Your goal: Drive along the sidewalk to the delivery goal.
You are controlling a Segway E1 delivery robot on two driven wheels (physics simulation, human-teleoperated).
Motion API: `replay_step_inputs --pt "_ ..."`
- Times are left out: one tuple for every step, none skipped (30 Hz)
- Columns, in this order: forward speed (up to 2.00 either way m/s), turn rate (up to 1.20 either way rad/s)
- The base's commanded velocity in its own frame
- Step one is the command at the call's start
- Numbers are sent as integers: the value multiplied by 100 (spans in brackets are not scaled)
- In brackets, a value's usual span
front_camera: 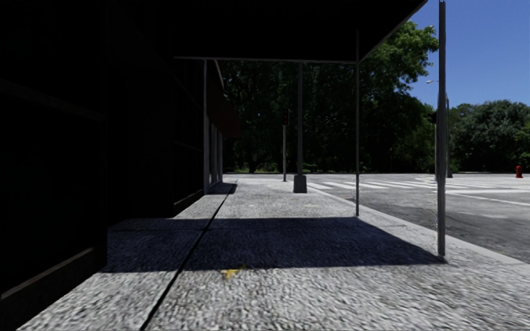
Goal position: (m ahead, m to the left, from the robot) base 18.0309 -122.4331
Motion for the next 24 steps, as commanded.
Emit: replay_step_inputs --pt "200 0" --pt "200 0" --pt "200 0" --pt "200 0" --pt "200 0" --pt "200 0" --pt "200 0" --pt "200 0" --pt "200 0" --pt "200 0" --pt "200 0" --pt "200 0" --pt "200 0" --pt "200 0" --pt "200 0" --pt "200 0" --pt "200 0" --pt "200 0" --pt "200 0" --pt "200 0" --pt "200 0" --pt "200 0" --pt "200 0" --pt "200 0"
